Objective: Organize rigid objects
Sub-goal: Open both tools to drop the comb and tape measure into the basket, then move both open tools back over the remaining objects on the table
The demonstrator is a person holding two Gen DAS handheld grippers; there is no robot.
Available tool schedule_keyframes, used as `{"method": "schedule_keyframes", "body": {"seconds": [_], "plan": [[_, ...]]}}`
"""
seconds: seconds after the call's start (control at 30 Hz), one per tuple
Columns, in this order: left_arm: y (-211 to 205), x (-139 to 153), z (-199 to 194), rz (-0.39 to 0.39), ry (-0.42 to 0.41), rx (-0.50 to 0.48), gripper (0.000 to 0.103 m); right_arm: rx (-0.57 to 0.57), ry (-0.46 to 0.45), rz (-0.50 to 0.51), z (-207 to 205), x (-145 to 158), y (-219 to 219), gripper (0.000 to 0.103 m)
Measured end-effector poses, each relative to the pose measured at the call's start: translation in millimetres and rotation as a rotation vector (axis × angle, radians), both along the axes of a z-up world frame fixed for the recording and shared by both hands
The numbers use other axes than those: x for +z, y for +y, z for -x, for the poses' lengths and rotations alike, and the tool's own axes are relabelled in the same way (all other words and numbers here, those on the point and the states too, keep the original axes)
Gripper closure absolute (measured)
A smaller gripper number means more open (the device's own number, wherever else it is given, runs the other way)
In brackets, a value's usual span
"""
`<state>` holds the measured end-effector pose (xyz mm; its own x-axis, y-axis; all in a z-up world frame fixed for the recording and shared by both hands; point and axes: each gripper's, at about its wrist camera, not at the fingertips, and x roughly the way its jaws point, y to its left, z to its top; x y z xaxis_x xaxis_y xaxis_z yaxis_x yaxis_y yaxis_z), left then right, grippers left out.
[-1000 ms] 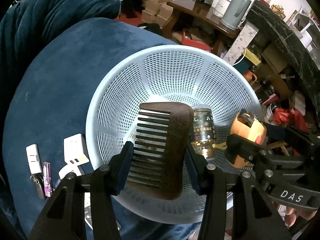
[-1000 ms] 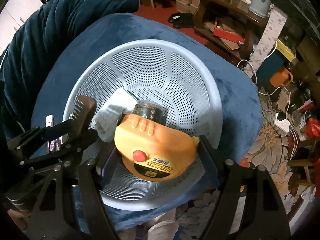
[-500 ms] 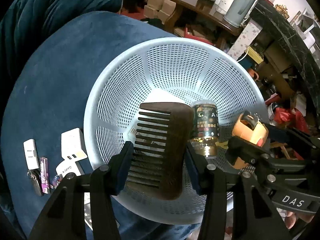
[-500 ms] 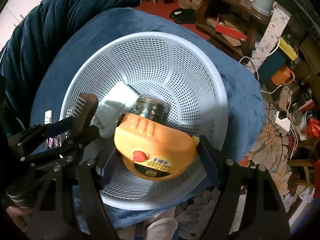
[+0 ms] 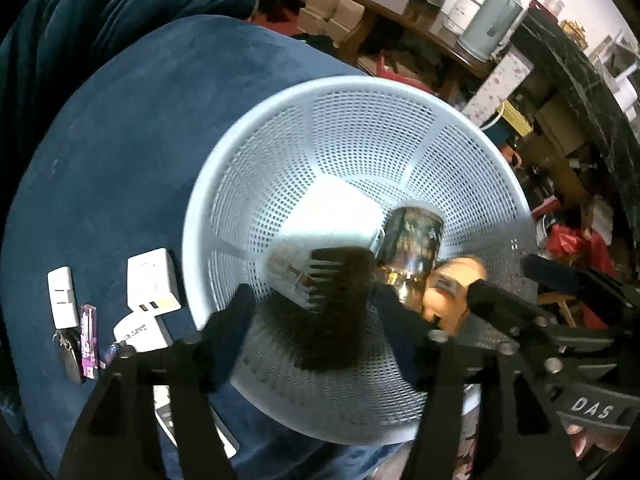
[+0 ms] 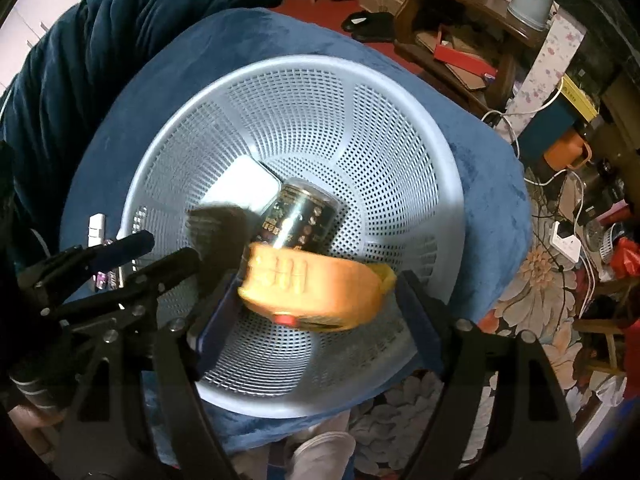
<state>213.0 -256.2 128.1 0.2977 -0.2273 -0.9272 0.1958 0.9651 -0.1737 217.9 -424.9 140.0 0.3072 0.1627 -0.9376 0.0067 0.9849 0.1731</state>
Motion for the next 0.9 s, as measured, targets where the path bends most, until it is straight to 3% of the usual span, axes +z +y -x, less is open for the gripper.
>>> {"method": "schedule_keyframes", "body": {"seconds": [0.27,0.57,0.9], "plan": [[14.2,5.1,2.3,-0.036,-0.02,0.051,0.004,-0.032,-0.019,0.027,0.1,3.4,-3.1,0.0],[25.5,12.3,12.2,-0.077,-0.047,0.069,0.001,-0.028,-0.013,0.051,3.0,6.9,2.8,0.0],[45.7,21.5,24.3,-0.061,-0.073,0.091,0.001,-0.006,-0.019,0.07,8.7,11.9,16.7,0.0]]}}
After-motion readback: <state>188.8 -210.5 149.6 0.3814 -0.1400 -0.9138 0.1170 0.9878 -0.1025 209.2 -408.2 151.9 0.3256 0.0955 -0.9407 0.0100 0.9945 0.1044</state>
